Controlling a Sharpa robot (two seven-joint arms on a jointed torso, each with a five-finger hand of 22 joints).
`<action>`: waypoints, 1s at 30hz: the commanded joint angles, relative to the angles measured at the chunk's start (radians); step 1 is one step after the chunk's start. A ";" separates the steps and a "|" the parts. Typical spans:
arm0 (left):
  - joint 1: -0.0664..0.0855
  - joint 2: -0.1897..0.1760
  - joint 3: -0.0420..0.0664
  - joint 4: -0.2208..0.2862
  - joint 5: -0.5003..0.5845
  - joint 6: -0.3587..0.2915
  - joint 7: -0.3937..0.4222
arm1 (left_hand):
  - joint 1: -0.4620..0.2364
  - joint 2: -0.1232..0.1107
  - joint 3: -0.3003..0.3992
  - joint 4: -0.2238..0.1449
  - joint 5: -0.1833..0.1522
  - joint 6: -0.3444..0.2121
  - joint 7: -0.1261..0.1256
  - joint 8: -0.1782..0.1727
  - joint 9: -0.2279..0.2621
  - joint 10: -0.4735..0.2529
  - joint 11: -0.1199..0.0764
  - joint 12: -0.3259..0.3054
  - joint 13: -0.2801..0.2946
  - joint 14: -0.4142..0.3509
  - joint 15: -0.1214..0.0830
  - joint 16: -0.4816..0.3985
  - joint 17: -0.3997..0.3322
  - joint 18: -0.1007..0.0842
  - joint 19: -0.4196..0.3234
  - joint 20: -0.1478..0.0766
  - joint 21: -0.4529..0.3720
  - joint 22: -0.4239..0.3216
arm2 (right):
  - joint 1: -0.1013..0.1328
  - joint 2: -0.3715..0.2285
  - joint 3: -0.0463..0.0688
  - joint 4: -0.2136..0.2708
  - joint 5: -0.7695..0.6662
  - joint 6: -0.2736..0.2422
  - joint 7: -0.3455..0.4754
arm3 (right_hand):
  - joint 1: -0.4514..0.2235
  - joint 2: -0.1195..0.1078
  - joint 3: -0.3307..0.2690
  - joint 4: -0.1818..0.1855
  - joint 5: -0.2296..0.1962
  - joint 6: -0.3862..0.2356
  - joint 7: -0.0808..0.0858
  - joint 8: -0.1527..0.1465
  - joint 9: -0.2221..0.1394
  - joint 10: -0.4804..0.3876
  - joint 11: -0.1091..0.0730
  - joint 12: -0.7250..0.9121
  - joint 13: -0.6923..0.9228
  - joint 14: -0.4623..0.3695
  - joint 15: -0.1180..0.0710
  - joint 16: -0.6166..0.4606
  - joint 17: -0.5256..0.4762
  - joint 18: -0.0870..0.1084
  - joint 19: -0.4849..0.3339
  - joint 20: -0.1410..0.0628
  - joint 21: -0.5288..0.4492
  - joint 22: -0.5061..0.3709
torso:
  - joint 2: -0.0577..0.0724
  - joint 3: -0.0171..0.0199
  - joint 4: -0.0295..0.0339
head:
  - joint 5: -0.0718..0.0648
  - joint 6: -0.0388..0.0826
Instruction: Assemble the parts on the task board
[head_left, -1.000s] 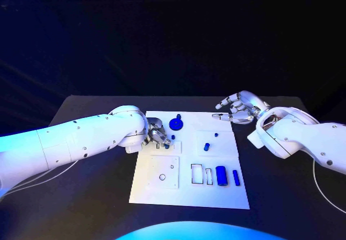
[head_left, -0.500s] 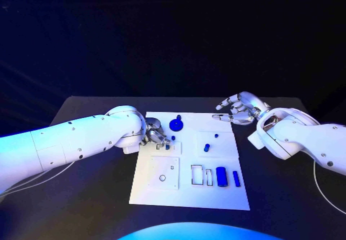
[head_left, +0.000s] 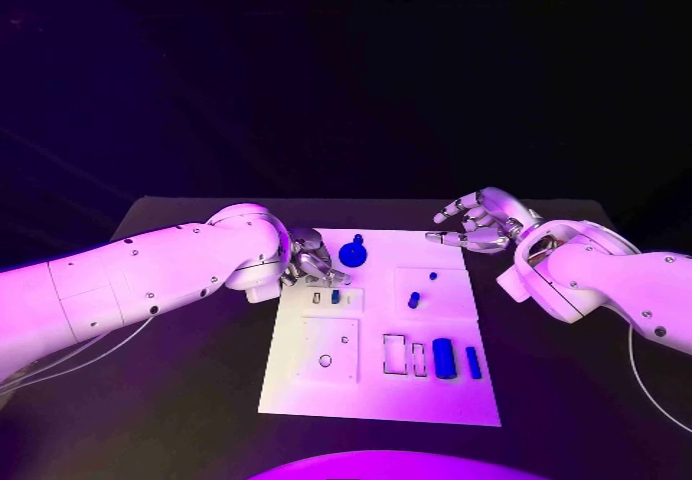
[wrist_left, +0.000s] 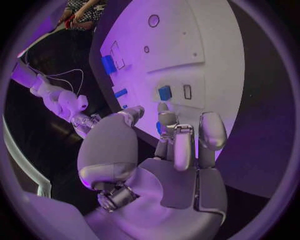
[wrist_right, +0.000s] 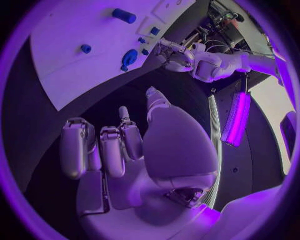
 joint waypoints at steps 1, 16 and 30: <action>0.012 -0.004 0.010 -0.004 0.069 -0.037 0.008 | 0.045 0.013 -0.012 -0.001 0.008 -0.057 0.031 -0.064 -0.032 -0.028 0.026 -0.019 -0.031 0.074 0.024 -0.002 0.169 -0.005 -0.006 0.015 -0.004 -0.005 | -0.001 0.001 0.000 -0.004 -0.005 0.000 0.017 | -0.007 -0.001 -0.008 0.000 -0.004 -0.005 0.002 0.007 -0.002 -0.004 -0.001 -0.004 0.073 0.084 -0.008 -0.002 0.177 -0.005 0.024 -0.006 -0.005 0.148 | -0.001 -0.0004 0.0000 | 0.000 0.005; 0.060 0.045 0.022 -0.179 0.024 -0.004 0.017 | 0.094 0.007 -0.058 0.001 0.008 -0.089 0.065 -0.143 -0.086 -0.047 0.056 -0.021 -0.054 0.071 0.052 -0.005 0.161 -0.002 -0.014 0.043 -0.008 -0.012 | -0.001 0.002 0.000 -0.009 -0.004 0.001 0.016 | -0.010 0.001 -0.009 0.000 -0.005 -0.006 0.002 0.008 -0.002 -0.004 -0.001 -0.004 0.073 0.084 -0.008 -0.002 0.177 -0.005 0.024 -0.006 -0.006 0.147 | 0.006 -0.0020 -0.0012 | 0.001 0.015; 0.061 0.122 0.010 -0.310 0.003 0.055 0.013 | 0.089 0.018 -0.066 0.003 0.008 -0.077 0.063 -0.142 -0.089 -0.046 0.055 -0.018 -0.052 0.071 0.052 -0.004 0.162 -0.002 -0.014 0.045 -0.008 -0.011 | 0.000 0.001 0.000 -0.006 -0.004 0.002 0.015 | -0.010 0.002 -0.009 0.000 -0.004 -0.006 0.002 0.008 -0.002 -0.004 -0.001 -0.004 0.073 0.084 -0.008 -0.002 0.178 -0.005 0.024 -0.006 -0.005 0.148 | 0.012 -0.0059 -0.0033 | 0.000 0.011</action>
